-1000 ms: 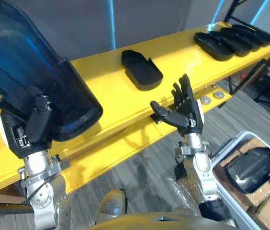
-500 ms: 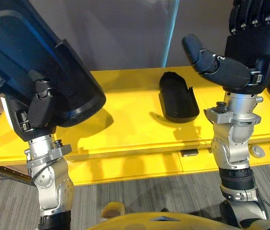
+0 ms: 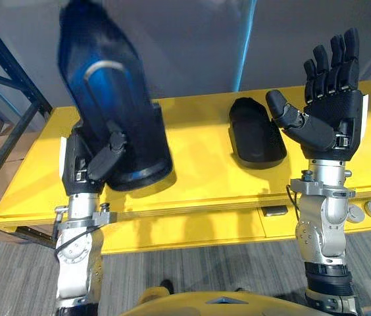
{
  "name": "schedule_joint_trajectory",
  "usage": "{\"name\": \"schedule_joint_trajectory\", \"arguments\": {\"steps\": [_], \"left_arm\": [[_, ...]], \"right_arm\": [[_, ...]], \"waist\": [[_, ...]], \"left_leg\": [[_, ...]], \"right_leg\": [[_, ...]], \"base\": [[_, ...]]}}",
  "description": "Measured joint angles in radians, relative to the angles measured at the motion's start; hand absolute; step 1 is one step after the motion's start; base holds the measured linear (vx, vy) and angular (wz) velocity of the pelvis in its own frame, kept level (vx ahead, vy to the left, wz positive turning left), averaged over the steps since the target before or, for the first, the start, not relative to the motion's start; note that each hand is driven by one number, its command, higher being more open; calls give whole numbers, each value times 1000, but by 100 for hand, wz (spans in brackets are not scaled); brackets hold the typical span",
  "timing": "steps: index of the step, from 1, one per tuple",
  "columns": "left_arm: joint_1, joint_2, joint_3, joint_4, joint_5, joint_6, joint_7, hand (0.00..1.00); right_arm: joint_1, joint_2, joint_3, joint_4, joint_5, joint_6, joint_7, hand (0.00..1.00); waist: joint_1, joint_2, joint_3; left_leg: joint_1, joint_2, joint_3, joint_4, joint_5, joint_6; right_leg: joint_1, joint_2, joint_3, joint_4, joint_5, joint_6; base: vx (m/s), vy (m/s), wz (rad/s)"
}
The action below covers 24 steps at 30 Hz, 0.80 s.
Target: Walk over and take three plastic housings, then place them on the shelf
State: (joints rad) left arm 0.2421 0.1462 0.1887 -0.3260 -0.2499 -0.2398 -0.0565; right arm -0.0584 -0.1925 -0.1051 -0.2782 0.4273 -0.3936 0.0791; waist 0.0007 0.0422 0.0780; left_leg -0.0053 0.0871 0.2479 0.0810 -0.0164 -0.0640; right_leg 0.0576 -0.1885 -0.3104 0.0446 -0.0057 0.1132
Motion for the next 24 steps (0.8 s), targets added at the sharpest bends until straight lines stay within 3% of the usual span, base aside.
{"name": "schedule_joint_trajectory", "arguments": {"steps": [4, 7, 11, 15, 20, 24], "left_arm": [[0, 19, 27, 12, -16, 129, -49, 0], [-1, 31, 21, 22, -16, 190, -107, 0], [-50, 75, 12, 91, -18, 203, -116, 0], [-153, 78, 0, 192, -66, 203, -63, 0], [-303, 84, -109, 292, -96, 210, 5, 0], [-403, 89, -134, 398, -111, 215, 52, 0]], "right_arm": [[53, 10, 31, 0, -79, 18, -21, 100], [85, 8, 41, 0, -109, 54, -19, 100], [81, -20, 39, 2, -160, 54, -15, 100], [40, -76, 126, 7, -220, 55, 29, 100], [-74, -92, 331, 94, -277, 73, 72, 100], [-130, -114, 382, 131, -318, 78, 85, 100]], "waist": [[0, 0, 0], [-4, 1, 0], [-5, 3, 2], [-14, 14, 20], [-20, 20, 85], [-32, 21, 157]], "left_leg": [[13, -14, 1, -36, 20, 11], [13, -25, -5, -56, 32, 18], [2, -40, -10, -72, 46, 22], [-18, -42, -12, -71, 55, 27], [-43, -45, -16, -65, 65, 32], [-71, -54, -16, -43, 73, 36]], "right_leg": [[9, -8, -1, -28, 18, 5], [6, -18, -8, -29, 22, 10], [-5, -23, -11, -25, 25, 14], [-31, -28, -11, -7, 24, 14], [-78, -39, -6, 49, 11, 4], [-137, -62, 13, 127, -12, 7]], "base": [[-53, 27, 0], [-5, 31, 8], [11, 30, 6], [-4, 10, 2], [-45, 10, 2], [-63, 19, 0]]}}
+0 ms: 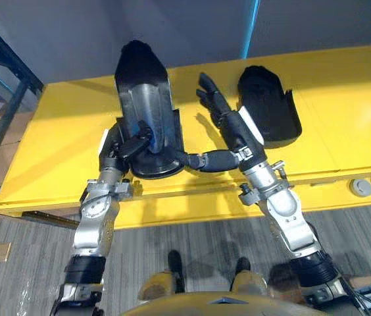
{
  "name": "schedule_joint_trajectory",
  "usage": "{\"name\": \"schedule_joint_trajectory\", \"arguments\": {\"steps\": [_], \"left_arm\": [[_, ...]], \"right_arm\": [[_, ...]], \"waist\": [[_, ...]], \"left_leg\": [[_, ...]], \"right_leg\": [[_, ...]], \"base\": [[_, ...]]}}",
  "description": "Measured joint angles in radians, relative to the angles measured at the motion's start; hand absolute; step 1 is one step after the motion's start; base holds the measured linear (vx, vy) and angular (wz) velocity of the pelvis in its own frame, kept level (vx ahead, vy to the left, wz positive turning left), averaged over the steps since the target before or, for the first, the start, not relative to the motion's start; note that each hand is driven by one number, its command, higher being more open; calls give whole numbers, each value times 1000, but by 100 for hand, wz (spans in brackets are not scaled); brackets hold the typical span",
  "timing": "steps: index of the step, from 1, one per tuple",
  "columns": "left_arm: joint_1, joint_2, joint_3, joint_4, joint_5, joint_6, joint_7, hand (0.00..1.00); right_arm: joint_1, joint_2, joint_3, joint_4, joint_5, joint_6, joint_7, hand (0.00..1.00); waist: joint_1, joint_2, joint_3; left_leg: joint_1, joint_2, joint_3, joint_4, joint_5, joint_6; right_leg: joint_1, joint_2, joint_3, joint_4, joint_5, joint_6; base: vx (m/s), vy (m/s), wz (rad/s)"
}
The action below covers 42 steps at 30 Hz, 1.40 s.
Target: Walk over and take three plastic housings, then place them on the shelf
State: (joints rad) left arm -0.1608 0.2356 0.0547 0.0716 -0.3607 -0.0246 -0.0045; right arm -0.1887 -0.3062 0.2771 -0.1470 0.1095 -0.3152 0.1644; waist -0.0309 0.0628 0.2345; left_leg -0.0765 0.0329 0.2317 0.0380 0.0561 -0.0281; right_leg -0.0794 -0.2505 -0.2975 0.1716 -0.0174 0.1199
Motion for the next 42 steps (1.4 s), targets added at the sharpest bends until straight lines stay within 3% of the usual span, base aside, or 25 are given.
{"name": "schedule_joint_trajectory", "arguments": {"steps": [4, 12, 13, 23, 29, 36, 39, 42], "left_arm": [[-104, 53, 3, 61, -67, -16, 29, 0], [-159, 93, 6, 163, -77, -40, 67, 0], [-171, 94, 7, 173, -76, -40, 68, 100], [-212, 153, -1, 297, -29, -16, 78, 100], [-230, 165, -1, 355, -29, -13, 110, 100], [-245, 167, -1, 409, -34, -13, 147, 100], [-241, 163, 1, 405, -114, -20, 144, 100], [-180, 126, 28, 290, -240, -33, 133, 100]], "right_arm": [[-51, -57, 6, 0, -28, 4, 2, 100], [-63, -56, 53, -11, -23, 4, 18, 100], [-63, -57, 55, -15, -22, 4, 23, 100], [-60, -62, 120, -34, -4, 20, 26, 100], [-39, -61, 126, -72, 82, 25, 31, 100], [-15, -48, 120, -111, 89, 25, -19, 100], [1, -16, 37, -110, 90, 24, -72, 100], [28, 36, -102, -84, 102, 18, -120, 100]], "waist": [[-5, 4, 43], [-28, 19, 52], [-28, 23, 54], [-46, 29, 58], [-57, 32, 56], [-61, 39, 44], [-58, 38, 34], [-58, 25, 24]], "left_leg": [[-42, -4, 3, 31, 0, 1], [-35, -1, 34, 31, -3, -5], [-35, 0, 37, 28, -3, -4], [-9, -5, 60, 13, 0, -3], [26, -7, 67, -8, 7, 6], [55, -5, 67, -29, 10, 8], [67, -6, 70, -44, 12, 10], [92, -9, 70, -62, 15, 10]], "right_leg": [[-60, -15, 23, 55, -8, -3], [-85, -18, 60, 78, -10, -4], [-92, -20, 65, 81, -10, -4], [-88, -24, 87, 85, -5, 4], [-52, -18, 91, 54, 4, 15], [1, -5, 82, -18, 31, 26], [26, 2, 79, -59, 53, 28], [63, 7, 70, -99, 68, 29]], "base": [[-70, 13, -5], [-44, 0, -12], [-58, 4, -10], [-13, 3, -6], [16, 0, -4], [18, 4, -1], [48, 13, -1], [53, 15, 0]]}}
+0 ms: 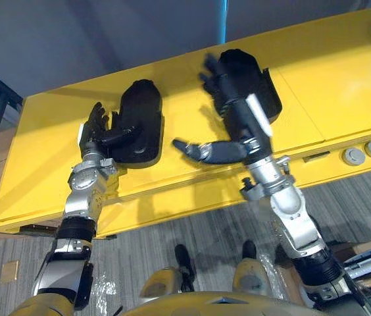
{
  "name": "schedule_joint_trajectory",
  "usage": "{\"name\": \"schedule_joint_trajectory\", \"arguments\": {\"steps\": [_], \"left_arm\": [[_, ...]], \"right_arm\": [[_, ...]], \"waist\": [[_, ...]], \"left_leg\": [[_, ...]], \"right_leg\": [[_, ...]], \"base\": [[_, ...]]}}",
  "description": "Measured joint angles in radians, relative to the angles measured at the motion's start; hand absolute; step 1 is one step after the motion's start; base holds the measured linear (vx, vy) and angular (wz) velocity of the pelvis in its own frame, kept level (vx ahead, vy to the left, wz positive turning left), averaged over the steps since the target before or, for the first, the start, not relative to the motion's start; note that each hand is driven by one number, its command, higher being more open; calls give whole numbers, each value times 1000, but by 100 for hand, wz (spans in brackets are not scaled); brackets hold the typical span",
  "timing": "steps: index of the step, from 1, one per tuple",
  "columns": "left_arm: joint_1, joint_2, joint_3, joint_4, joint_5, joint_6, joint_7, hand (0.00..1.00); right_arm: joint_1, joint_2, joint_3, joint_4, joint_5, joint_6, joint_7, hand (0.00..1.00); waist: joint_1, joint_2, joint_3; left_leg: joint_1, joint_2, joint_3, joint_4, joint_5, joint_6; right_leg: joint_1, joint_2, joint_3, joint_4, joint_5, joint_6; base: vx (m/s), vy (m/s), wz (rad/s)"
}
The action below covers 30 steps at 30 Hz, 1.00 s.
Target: Walk over and take three plastic housings, then place them on the shelf
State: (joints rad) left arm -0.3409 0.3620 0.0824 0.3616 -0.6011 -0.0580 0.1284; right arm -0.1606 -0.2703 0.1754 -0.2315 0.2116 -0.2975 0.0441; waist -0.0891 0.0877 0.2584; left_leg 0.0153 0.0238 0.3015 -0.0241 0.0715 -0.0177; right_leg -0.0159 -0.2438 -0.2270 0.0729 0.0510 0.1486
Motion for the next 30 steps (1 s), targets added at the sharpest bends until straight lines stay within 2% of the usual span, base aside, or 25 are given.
{"name": "schedule_joint_trajectory", "arguments": {"steps": [4, 5, 11, 14, 16, 17, 30], "left_arm": [[80, -76, 33, -322, -27, -76, 2, 100], [85, -84, 35, -359, -25, -90, 2, 100], [187, -187, 104, -701, -27, -290, -57, 100], [279, -222, 138, -776, -4, -334, -86, 100], [346, -246, 162, -789, 27, -340, -85, 100], [569, -353, 209, -804, 59, -336, -97, 100], [593, -350, 206, -804, 103, -328, -91, 100]], "right_arm": [[36, 17, -124, 33, 30, -9, -54, 100], [45, 17, -134, 36, 37, -9, -54, 100], [83, 17, -216, 36, 25, 1, -75, 100], [107, 19, -277, 36, 21, 19, -89, 100], [122, 36, -318, 36, 21, 34, -97, 100], [243, 133, -392, 32, 30, 98, -73, 100], [277, 154, -359, 32, 71, 86, -54, 100]], "waist": [[1, -25, -27], [2, -24, -38], [9, -23, -102], [25, -25, -133], [33, -29, -150], [58, -111, -209], [59, -113, -203]], "left_leg": [[31, -4, -9, -23, 1, 0], [35, -5, -11, -29, 1, 0], [76, -11, -28, -60, -1, -4], [82, -11, -41, -64, -2, -5], [81, -10, -43, -65, -2, -6], [62, -10, -49, -65, -3, -15], [27, -13, -71, -65, 7, -11]], "right_leg": [[44, 3, -19, -35, 5, 1], [50, 4, -22, -43, 5, 1], [109, 7, -49, -81, 5, 3], [126, 8, -67, -90, 5, 3], [127, 9, -69, -90, 4, 2], [111, 7, -74, -87, 0, -1], [86, 4, -92, -74, -5, -9]], "base": [[67, 7, 6], [89, 2, 6], [52, 4, 8], [9, -6, 10], [-4, -1, 4], [0, 0, 0], [-4, 1, 5]]}}
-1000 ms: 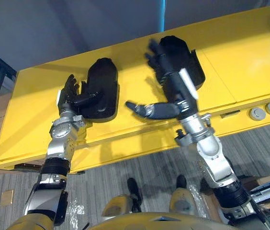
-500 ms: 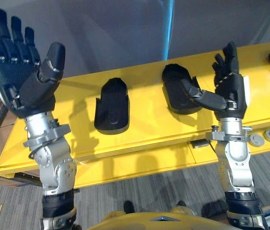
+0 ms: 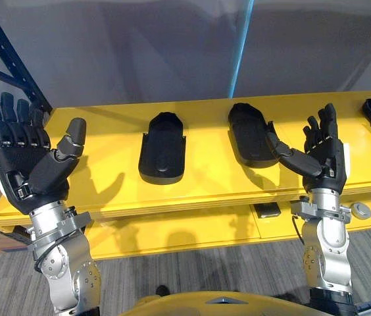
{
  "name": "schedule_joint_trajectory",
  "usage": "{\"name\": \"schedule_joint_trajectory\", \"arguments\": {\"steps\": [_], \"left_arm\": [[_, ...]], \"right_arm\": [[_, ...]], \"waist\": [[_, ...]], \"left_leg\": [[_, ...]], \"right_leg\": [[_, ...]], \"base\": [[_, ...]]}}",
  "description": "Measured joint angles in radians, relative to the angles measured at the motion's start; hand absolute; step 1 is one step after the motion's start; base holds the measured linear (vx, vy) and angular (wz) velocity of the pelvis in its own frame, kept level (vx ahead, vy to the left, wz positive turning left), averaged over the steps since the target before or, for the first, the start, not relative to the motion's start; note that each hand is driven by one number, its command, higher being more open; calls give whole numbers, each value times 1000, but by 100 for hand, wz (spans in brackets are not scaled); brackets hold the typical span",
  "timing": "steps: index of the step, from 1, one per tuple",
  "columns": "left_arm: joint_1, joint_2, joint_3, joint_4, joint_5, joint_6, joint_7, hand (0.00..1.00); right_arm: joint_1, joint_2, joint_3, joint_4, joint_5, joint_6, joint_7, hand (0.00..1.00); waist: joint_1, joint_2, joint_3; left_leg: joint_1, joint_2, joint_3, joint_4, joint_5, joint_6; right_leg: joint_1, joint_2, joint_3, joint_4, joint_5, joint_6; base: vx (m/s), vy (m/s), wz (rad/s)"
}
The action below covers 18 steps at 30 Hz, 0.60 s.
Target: Walk over and take three plastic housings, then place them on the shelf
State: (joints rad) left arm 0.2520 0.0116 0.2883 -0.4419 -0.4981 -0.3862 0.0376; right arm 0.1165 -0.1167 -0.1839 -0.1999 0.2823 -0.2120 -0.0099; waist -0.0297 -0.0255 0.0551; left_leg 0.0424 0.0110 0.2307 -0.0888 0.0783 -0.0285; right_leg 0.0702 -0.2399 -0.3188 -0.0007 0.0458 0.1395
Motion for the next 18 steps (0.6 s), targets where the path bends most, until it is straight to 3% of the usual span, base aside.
{"name": "schedule_joint_trajectory", "arguments": {"steps": [5, 8, 14, 18], "left_arm": [[39, 4, -18, 2, 35, 40, -27, 100], [64, 26, -22, 2, 37, 67, -133, 100], [123, 89, -20, 20, 36, 123, -249, 100], [157, 107, -27, 63, 33, 208, -363, 100]], "right_arm": [[-22, -20, 106, -26, -8, -45, 28, 100], [-80, -60, 128, -38, -34, -59, 32, 100], [-123, -85, 100, -40, -61, -114, 7, 100], [-133, -85, 38, -46, -81, -174, -46, 100]], "waist": [[20, 7, 39], [48, 14, 70], [52, 21, 78], [52, 34, 96]], "left_leg": [[-32, 0, -33, 1, 14, 1], [-37, 1, -42, 4, 17, 2], [-36, 0, -41, 5, 13, 5], [-38, 1, -38, 28, -5, 0]], "right_leg": [[-12, 0, -33, 3, -1, 0], [-17, 0, -41, 12, 0, 1], [-17, -1, -40, 16, -3, 1], [-12, -3, -36, 17, -7, 1]], "base": [[-26, 2, 20], [1, 4, 10], [13, 2, 1], [0, 5, -2]]}}
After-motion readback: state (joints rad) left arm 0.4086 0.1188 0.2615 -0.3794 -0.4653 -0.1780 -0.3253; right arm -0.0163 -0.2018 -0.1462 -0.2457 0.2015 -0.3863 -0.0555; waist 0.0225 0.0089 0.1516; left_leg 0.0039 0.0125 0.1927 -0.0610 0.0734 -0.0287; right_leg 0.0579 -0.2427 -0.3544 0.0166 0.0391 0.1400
